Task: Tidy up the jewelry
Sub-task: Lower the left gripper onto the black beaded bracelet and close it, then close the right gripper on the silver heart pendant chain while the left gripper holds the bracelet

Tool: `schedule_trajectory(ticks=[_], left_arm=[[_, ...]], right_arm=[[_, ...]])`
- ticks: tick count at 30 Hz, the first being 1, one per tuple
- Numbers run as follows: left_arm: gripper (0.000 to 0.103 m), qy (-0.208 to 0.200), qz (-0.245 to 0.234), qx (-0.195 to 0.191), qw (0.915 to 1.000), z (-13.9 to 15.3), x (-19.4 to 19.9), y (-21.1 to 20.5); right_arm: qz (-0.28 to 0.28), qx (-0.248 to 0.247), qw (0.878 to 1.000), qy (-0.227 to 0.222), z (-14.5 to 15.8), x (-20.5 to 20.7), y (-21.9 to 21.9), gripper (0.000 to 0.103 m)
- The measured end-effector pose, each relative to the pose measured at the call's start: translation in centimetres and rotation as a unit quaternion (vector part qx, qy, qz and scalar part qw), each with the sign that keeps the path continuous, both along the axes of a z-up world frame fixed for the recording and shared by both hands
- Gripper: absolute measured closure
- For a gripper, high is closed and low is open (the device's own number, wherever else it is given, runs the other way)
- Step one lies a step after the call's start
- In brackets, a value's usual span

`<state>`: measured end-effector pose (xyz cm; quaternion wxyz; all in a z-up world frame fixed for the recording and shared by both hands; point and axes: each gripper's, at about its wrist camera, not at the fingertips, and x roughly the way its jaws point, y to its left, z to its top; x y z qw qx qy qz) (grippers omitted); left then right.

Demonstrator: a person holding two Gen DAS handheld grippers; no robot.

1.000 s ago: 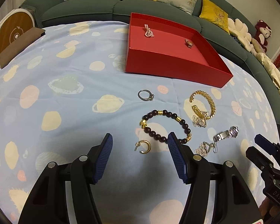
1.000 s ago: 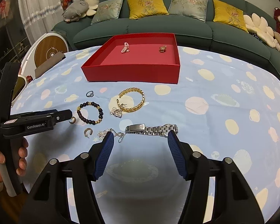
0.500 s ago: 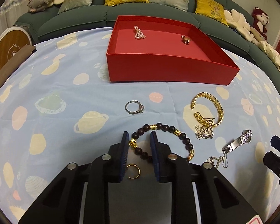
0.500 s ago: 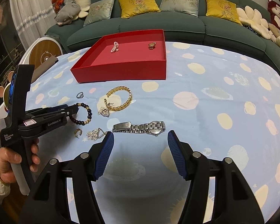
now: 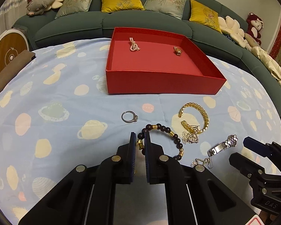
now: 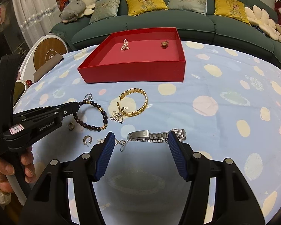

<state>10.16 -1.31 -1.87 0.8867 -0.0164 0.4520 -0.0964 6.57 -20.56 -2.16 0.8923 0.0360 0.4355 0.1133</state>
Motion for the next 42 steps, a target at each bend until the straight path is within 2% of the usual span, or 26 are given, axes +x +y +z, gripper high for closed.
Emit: schedule_trajectory(ticks=[12,13,23,30,36,38,42], left_arm=[[0.097,0.018,0.024,0.006,0.9995,-0.8,-0.1,2.4],[0.097,0.016,0.022,0.006,0.9996,-0.7,-0.2,2.5],[0.097,0.022,0.028,0.000,0.9994,-0.8,-0.2,3.6],[0.097,0.024,0.027,-0.002,0.9994,-0.9,-0.2,3.7],[0.097,0.026,0.024,-0.001,0.9994,-1.0,-0.3,3.5],[0.097,0.025,0.025,-0.002,0.9994,-1.0,-0.3,3.5],[0.097,0.023,0.023,-0.007,0.9994,-0.7,-0.3,3.5]], right_arm=[[0.019,0.011,1.000,0.015,-1.6,2.2,3.3,0.064],[0.018,0.013,1.000,0.016,-1.6,2.5,3.5,0.068],[0.013,0.025,0.999,0.032,-3.4,4.1,3.9,0.072],[0.016,0.014,0.999,0.024,-3.5,4.7,4.2,0.080],[0.018,0.013,0.999,0.023,-3.5,4.8,4.1,0.093],[0.021,0.013,0.999,0.020,-3.3,4.5,4.3,0.102],[0.028,0.020,0.999,0.004,-2.2,3.9,4.2,0.103]])
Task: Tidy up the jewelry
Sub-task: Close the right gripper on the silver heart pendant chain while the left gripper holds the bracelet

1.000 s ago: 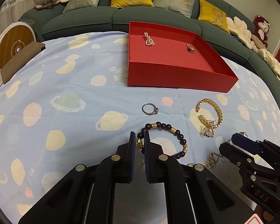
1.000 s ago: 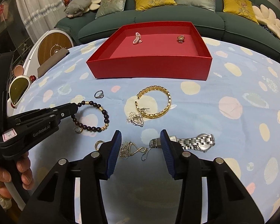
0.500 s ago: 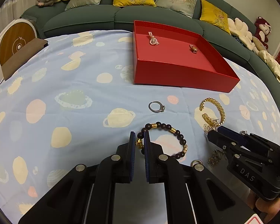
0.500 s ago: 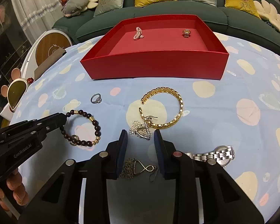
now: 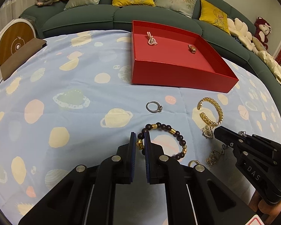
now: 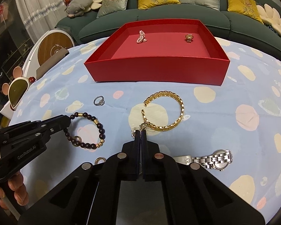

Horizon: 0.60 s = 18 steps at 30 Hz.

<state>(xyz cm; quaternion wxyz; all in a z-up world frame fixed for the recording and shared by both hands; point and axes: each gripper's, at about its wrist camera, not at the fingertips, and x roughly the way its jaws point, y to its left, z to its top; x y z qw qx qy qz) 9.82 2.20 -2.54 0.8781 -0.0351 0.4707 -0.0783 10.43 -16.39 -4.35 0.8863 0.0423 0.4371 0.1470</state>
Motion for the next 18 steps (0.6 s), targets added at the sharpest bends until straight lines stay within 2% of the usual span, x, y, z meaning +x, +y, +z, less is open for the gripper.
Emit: schedule_trajectory(ticks=[5,9,12,13,14,18], left_arm=[[0.097,-0.009,-0.006,-0.006,0.9999,0.8,-0.3,-0.2],[0.097,-0.009,-0.004,-0.009,0.9999,0.9,-0.3,-0.4],[0.097,-0.006,-0.005,-0.007,0.9999,0.8,-0.3,-0.6],[0.097,-0.005,-0.006,-0.007,0.9999,0.7,-0.3,-0.7],[0.097,-0.004,-0.007,-0.007,0.9999,0.7,-0.4,-0.6],[0.097,-0.004,-0.006,-0.009,0.9999,0.7,-0.4,-0.5]], right_arm=[[0.004,0.013,1.000,-0.015,1.6,-0.7,-0.2,0.103],[0.000,0.012,1.000,0.010,1.2,-0.3,-0.6,0.101],[-0.011,0.013,0.999,0.027,-0.1,0.1,-0.8,0.087],[-0.015,0.010,0.999,0.029,-0.4,0.2,-0.7,0.077],[-0.017,0.007,0.999,0.030,-0.6,0.4,-0.6,0.072],[-0.017,0.004,0.999,0.033,-1.2,0.8,-0.2,0.071]])
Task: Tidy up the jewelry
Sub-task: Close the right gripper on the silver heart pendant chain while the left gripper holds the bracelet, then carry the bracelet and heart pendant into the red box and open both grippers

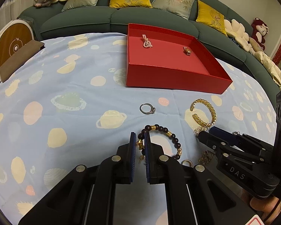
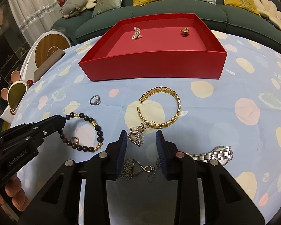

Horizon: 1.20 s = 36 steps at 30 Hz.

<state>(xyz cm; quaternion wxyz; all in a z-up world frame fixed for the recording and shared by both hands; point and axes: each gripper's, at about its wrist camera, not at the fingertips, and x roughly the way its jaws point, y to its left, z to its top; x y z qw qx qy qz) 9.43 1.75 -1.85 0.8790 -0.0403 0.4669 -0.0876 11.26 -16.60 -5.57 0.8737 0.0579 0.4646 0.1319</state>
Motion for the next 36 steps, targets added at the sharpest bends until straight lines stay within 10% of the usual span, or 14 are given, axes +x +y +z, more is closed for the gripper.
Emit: schedule_trajectory(ticks=[13,23,36], left_arm=[[0.097,-0.001,0.002,-0.004,1.0000,0.1,0.0,0.3],[0.097,-0.009,-0.004,-0.012,0.9999,0.9,-0.2,0.1],[0.103,-0.080,-0.032,-0.044,0.9953,9.3,2.4,-1.1]], right_arm=[[0.011,-0.014,0.999,-0.028,0.5,-0.4,0.3,0.098],[0.025,0.001,0.998,-0.063,3.3,-1.8,0.5,0.099],[0.023,0.018,0.991,-0.127,11.6,0.7,-1.9,0.099]])
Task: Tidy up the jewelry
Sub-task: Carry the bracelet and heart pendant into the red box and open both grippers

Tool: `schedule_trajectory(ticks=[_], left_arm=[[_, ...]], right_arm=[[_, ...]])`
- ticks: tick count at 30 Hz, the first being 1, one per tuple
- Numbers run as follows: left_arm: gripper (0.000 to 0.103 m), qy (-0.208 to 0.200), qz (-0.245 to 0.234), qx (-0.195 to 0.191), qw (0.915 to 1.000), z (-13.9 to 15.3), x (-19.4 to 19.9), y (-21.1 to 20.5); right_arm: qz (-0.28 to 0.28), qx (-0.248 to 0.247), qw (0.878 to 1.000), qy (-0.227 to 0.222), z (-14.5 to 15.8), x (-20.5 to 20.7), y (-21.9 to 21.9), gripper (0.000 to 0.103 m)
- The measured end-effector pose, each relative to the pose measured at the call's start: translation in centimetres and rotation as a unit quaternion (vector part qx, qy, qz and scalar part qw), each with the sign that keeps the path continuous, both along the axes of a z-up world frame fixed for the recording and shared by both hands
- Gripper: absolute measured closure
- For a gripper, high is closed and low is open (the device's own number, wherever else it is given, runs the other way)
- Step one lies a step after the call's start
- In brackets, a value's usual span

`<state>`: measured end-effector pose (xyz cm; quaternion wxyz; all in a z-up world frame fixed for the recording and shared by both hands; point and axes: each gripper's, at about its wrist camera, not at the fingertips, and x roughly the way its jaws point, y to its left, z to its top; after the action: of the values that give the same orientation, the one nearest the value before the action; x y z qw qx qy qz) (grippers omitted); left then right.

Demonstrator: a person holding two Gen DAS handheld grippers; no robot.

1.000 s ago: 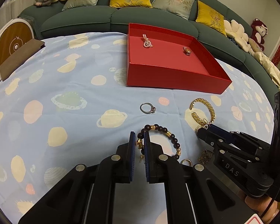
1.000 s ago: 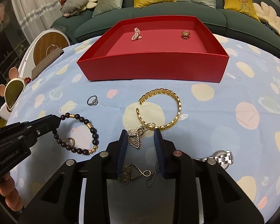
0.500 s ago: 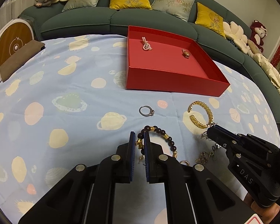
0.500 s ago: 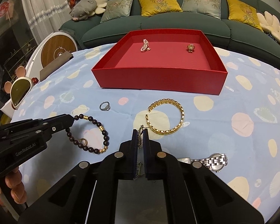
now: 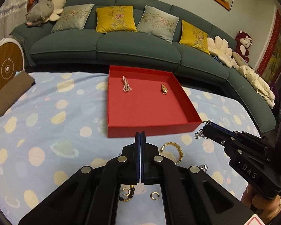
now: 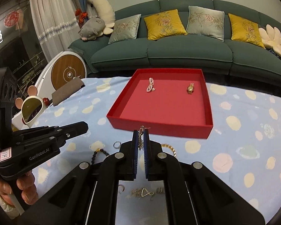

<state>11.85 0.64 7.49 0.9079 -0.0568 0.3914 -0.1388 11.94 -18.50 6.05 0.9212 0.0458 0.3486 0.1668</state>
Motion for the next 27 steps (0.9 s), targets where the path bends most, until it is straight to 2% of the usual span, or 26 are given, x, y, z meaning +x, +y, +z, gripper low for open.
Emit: schedule_trajectory(ticks=[4,7,8,9,11,14,17,20,22,24,27], left_arm=[[0.103,-0.003,0.003,-0.007,1.0000,1.1,1.3,0.4],[0.095,0.011,0.014,0.011,0.9998,-0.6,1.0,1.3],[0.087,0.027,0.020,0.019,0.9993,-1.8,0.8,1.6],[0.072,0.049,0.024,0.025,0.9982,-3.1,0.6,1.9],[0.065,0.092,0.038,0.026,0.9947,-5.8,0.2,2.5],[0.065,0.121,0.034,0.032,0.9915,-8.6,-0.2,2.4],[0.065,0.122,0.028,0.077,0.9891,-10.6,-0.5,2.0],[0.066,0.132,0.016,0.085,0.9874,-11.8,-0.6,1.7],[0.075,0.118,0.008,0.096,0.9883,-11.9,-0.9,1.3],[0.096,0.104,0.000,0.113,0.9881,-11.9,-0.8,0.7],[0.098,0.096,-0.006,0.106,0.9897,-11.7,-0.6,0.3]], right_arm=[[-0.016,0.011,1.000,-0.013,1.1,1.2,-1.5,0.099],[-0.021,0.026,0.999,0.001,0.2,0.9,-2.4,0.099],[-0.021,0.025,0.999,0.008,-0.2,0.8,-2.6,0.099],[-0.022,0.025,0.999,0.014,-0.7,0.7,-2.7,0.099],[-0.022,0.027,0.999,0.023,-1.1,0.5,-2.8,0.098],[-0.018,0.021,0.999,0.023,-1.4,0.2,-2.3,0.098],[-0.014,0.022,0.999,0.024,-1.7,0.1,-1.9,0.098],[-0.011,0.015,1.000,0.023,-1.9,0.0,-1.5,0.098],[-0.011,0.013,1.000,0.025,-2.0,0.1,-1.5,0.098],[-0.012,0.012,0.999,0.027,-2.2,0.2,-1.5,0.098],[-0.012,0.006,1.000,0.027,-2.3,0.5,-1.4,0.098]])
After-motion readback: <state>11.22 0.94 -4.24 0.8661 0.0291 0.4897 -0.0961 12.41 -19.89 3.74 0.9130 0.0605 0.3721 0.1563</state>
